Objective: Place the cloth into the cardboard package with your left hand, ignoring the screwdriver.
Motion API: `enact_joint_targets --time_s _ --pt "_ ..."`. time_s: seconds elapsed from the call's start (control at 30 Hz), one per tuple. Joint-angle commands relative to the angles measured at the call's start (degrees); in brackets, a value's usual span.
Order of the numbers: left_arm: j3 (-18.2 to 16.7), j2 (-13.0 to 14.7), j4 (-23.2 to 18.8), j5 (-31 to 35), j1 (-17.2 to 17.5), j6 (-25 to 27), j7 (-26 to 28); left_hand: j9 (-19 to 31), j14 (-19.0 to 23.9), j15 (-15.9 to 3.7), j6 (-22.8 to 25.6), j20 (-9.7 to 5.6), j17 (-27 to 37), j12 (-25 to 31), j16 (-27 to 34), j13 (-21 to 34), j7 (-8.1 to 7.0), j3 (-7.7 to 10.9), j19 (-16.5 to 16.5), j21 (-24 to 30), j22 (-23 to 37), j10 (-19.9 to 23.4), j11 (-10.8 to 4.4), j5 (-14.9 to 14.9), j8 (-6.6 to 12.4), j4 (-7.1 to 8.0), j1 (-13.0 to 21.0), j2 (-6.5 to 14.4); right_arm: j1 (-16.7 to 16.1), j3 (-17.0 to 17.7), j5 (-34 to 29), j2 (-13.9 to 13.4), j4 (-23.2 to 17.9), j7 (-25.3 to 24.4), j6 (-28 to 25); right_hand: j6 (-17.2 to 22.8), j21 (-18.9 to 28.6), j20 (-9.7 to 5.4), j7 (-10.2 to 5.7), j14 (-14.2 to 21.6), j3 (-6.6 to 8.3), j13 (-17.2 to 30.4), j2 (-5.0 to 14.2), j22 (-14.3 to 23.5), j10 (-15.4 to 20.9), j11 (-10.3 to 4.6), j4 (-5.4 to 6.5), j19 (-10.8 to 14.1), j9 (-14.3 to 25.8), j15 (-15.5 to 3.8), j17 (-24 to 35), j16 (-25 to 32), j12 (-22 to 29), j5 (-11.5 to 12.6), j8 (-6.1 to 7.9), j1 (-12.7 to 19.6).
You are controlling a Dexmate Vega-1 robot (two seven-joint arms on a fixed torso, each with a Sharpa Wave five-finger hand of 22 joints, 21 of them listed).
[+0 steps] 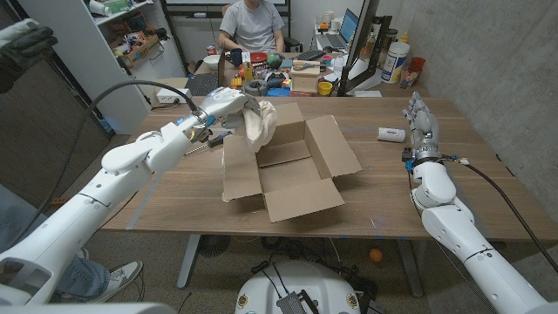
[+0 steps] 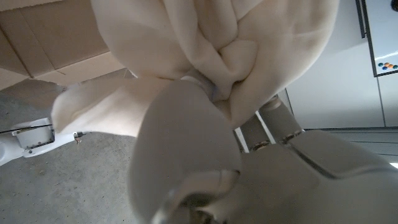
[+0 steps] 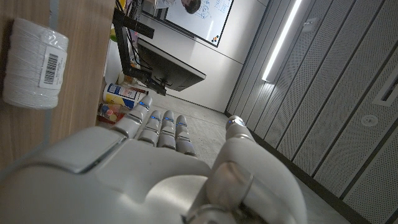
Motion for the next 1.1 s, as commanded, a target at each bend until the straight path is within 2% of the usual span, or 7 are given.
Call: enact_joint_targets --time_s 0.03,0.17,0.4,0.67,0.83,1.1 --pt "11.3 -5.1 9.6 3.7 -10.4 -6.1 1.4 0.0 2.9 -6.67 0.5 0.28 16.7 -0.3 0.0 0.1 -0.12 -0.22 -0.4 0.2 0.0 0.6 -0.49 0.4 0.05 0.14 -0.3 0.3 -0.9 0.8 0.2 -0.3 -0.3 -0.3 0.4 0.4 0.0 -0.2 0.02 0.5 -0.24 0.2 -0.18 0.1 0.5 0.11 -0.13 0.5 0.2 -0.13 0.2 0.2 0.0 0.3 0.15 -0.1" --pt "13.1 -6.0 10.6 3.9 -12.0 -7.4 0.1 0.0 3.0 -6.71 0.6 0.47 16.9 -0.4 -0.1 0.3 -0.18 -0.23 -0.6 0.3 -0.1 0.4 -0.82 0.4 0.01 0.16 -0.5 0.2 -0.6 0.8 0.4 -0.2 0.3 0.0 0.4 0.4 0.0 -0.19 -0.02 0.5 -0.24 0.2 -0.16 0.1 0.5 0.17 -0.12 0.5 0.2 -0.15 0.2 0.1 0.0 0.3 0.13 -0.1" --pt "14.8 -6.7 10.4 2.1 -13.3 -7.7 -6.1 -0.1 3.0 -6.95 0.6 0.61 17.2 -0.6 -0.4 0.4 -0.31 -0.22 -1.0 0.4 -0.1 0.6 -0.91 0.4 -0.06 0.17 -0.6 0.2 0.2 0.6 0.9 0.0 1.4 0.5 0.4 0.5 -0.1 -0.23 0.0 0.5 -0.23 0.2 -0.1 0.1 0.5 0.13 -0.11 0.5 0.2 -0.13 0.2 0.1 -0.1 0.3 0.11 -0.2" --pt "16.0 -7.2 7.7 -2.3 -14.1 -4.8 -19.1 -0.2 2.9 -6.56 0.6 0.93 17.5 -0.9 -0.8 0.5 -0.17 -0.21 -1.7 0.4 -0.2 0.6 -0.75 0.5 -0.17 0.14 -0.6 0.2 1.1 0.3 1.1 0.2 2.3 0.8 0.3 0.4 -0.1 -0.21 0.0 0.5 -0.23 0.2 -0.07 0.1 0.5 0.14 -0.1 0.5 0.2 -0.15 0.3 0.1 -0.1 0.3 0.05 -0.2" --pt "16.5 -7.7 6.1 -3.7 -14.3 -2.7 -24.7 -0.1 2.3 -6.42 0.6 1.4 17.7 -1.0 -1.2 0.5 -0.06 -0.21 -2.4 0.3 -0.2 0.8 -0.7 0.5 -0.19 0.07 -0.6 0.2 1.5 0.1 1.0 0.4 2.8 1.0 0.5 0.5 -0.1 -0.2 -0.03 0.5 -0.23 0.2 -0.05 0.1 0.5 0.17 -0.1 0.5 0.2 -0.1 0.3 0.0 -0.1 0.3 0.04 -0.2" --pt "18.4 -8.9 2.1 -5.5 -15.4 6.3 -40.2 0.0 2.1 -6.12 0.5 1.6 18.1 -1.2 -1.5 0.6 0.1 -0.22 -2.6 0.5 -0.2 0.8 -0.42 0.5 -0.22 -0.02 -0.4 0.3 1.7 0.0 1.0 0.6 3.2 1.1 0.7 0.5 -0.1 -0.18 -0.03 0.5 -0.25 0.2 -0.04 0.1 0.5 0.25 -0.1 0.5 0.2 -0.09 0.3 0.0 -0.1 0.3 0.0 -0.2"
